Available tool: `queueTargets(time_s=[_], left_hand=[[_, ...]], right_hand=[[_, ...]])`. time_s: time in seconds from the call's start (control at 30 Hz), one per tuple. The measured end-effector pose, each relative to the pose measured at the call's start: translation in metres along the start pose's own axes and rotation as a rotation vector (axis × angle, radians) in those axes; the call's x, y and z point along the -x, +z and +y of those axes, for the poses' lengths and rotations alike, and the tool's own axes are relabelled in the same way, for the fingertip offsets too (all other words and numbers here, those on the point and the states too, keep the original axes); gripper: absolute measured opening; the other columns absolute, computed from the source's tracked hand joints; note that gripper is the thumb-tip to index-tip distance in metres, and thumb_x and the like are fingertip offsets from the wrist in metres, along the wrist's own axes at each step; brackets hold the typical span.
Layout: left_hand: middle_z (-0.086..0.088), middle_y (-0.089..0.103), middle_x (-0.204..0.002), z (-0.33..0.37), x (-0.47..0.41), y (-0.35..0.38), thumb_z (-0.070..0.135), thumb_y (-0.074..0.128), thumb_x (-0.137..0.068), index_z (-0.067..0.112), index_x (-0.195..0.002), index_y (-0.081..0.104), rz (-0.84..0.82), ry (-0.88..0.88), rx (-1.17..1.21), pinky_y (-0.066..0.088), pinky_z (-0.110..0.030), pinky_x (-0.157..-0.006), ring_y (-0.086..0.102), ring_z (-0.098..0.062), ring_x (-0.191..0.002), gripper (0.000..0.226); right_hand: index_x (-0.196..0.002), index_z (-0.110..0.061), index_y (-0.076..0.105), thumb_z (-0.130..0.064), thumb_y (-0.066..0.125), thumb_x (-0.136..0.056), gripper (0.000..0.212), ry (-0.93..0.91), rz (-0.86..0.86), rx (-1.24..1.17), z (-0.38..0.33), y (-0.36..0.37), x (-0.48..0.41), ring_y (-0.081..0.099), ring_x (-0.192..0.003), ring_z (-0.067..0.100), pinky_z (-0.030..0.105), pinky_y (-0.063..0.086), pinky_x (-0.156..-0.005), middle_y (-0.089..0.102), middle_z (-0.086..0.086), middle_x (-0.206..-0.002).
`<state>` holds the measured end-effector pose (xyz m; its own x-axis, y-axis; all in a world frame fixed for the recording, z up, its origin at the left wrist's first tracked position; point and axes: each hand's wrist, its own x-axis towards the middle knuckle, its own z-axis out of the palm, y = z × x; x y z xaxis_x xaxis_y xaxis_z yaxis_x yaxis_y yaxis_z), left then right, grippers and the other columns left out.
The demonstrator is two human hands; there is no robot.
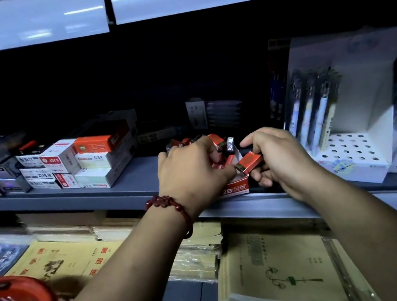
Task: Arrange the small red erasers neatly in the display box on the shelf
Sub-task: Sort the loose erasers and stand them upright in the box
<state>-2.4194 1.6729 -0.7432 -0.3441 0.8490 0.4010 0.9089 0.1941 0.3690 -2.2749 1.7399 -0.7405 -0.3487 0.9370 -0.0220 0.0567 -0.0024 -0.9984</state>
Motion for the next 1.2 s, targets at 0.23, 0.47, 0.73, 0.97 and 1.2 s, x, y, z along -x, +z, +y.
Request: queueTargets(time_s=[0.23, 0.47, 0.73, 0.97, 1.2], left_hand=[[0.009, 0.067, -0.071, -0.007, -0.001, -0.012, 0.073, 0.060, -0.054, 0.034, -0.081, 0.053, -0.022, 0.013, 0.217, 0.052, -0.045, -0.086, 0.064, -0.022, -0.081, 0.048], [0.003, 0.069, -0.072, -0.027, -0.004, -0.028, 0.036, 0.085, -0.074, 0.023, -0.086, 0.061, 0.022, -0.005, 0.577, 0.055, -0.034, -0.065, 0.063, -0.010, -0.062, 0.030], [-0.003, 0.063, -0.072, -0.063, 0.003, -0.027, 0.020, 0.084, -0.081, 0.015, -0.103, 0.062, 0.036, -0.091, 0.829, 0.047, -0.021, -0.057, 0.057, -0.015, -0.067, 0.031], [-0.017, 0.069, -0.088, -0.073, 0.005, -0.009, 0.031, 0.083, -0.082, 0.020, -0.123, 0.062, 0.018, -0.139, 0.921, 0.057, -0.042, -0.078, 0.069, -0.027, -0.082, 0.048], [-0.008, 0.063, -0.105, -0.082, 0.002, 0.002, 0.050, 0.078, -0.074, 0.033, -0.125, 0.064, -0.001, -0.052, 0.769, 0.054, -0.030, -0.091, 0.063, -0.010, -0.090, 0.056]], right_hand=[[-0.101, -0.002, 0.061, -0.004, 0.041, -0.094, 0.021, -0.072, 0.033, -0.030, -0.002, 0.000, 0.000, 0.045, -0.038, 0.018, 0.024, 0.028, -0.039, 0.050, 0.005, -0.054], [-0.096, -0.011, 0.062, -0.009, 0.053, -0.094, 0.010, -0.141, 0.026, 0.121, 0.001, -0.003, -0.005, 0.049, -0.046, 0.017, 0.024, 0.032, -0.039, 0.061, 0.003, -0.067], [-0.083, -0.022, 0.075, -0.013, 0.076, -0.088, 0.011, -0.366, -0.134, 0.464, 0.005, -0.003, -0.007, 0.049, -0.051, 0.004, 0.018, 0.035, -0.054, 0.066, -0.011, -0.064], [-0.080, -0.029, 0.076, -0.022, 0.077, -0.089, 0.011, -0.400, -0.195, 0.659, 0.013, 0.003, -0.004, 0.054, -0.055, -0.002, 0.016, 0.040, -0.058, 0.068, -0.021, -0.070], [-0.078, -0.029, 0.079, -0.022, 0.079, -0.086, 0.011, -0.420, -0.203, 0.711, 0.011, 0.006, -0.006, 0.063, -0.076, -0.001, 0.011, 0.044, -0.065, 0.069, -0.018, -0.082]])
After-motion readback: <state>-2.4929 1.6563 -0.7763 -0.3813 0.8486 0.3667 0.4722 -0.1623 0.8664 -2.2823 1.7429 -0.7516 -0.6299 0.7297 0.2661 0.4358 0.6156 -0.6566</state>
